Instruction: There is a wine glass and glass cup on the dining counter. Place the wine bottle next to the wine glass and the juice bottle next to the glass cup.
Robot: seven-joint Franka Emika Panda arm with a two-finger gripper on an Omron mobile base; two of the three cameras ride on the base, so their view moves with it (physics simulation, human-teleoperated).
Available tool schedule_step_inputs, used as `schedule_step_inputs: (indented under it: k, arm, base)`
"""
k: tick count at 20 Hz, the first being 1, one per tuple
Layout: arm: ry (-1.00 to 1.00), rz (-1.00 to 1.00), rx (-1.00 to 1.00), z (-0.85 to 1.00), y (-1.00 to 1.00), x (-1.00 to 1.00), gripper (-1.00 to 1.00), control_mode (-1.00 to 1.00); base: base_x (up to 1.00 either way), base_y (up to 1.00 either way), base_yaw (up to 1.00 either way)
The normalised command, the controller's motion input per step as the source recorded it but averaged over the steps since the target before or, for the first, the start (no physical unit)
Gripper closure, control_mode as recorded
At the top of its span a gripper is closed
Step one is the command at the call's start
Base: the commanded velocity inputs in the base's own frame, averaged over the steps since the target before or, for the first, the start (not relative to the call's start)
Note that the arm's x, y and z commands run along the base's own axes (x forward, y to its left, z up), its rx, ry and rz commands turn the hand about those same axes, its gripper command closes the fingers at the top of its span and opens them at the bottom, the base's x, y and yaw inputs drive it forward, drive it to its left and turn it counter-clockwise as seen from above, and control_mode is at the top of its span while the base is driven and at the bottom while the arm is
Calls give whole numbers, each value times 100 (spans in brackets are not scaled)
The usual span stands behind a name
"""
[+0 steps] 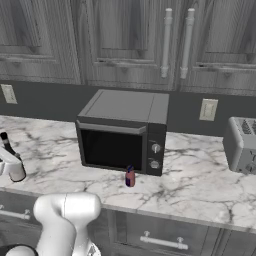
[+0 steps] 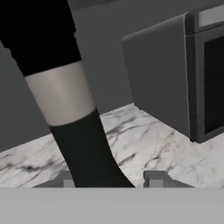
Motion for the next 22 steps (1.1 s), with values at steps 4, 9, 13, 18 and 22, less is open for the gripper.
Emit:
schedule_step_inputs:
  k: [4, 9, 13, 18, 22]
  arm:
    - [0, 0, 0, 30, -35, -33, 100, -100]
    - [0, 0, 0, 30, -34, -27, 100, -100]
    - [1, 0, -2, 30, -30, -22, 100, -100]
    - [6, 0, -7, 26, -26, -15, 100, -100]
    - [9, 0, -10, 11, -19, -7, 100, -100]
  base:
    - [0, 0, 0]
    - [0, 0, 0]
    - [0, 0, 0]
    - [0, 0, 0]
    - [0, 0, 0]
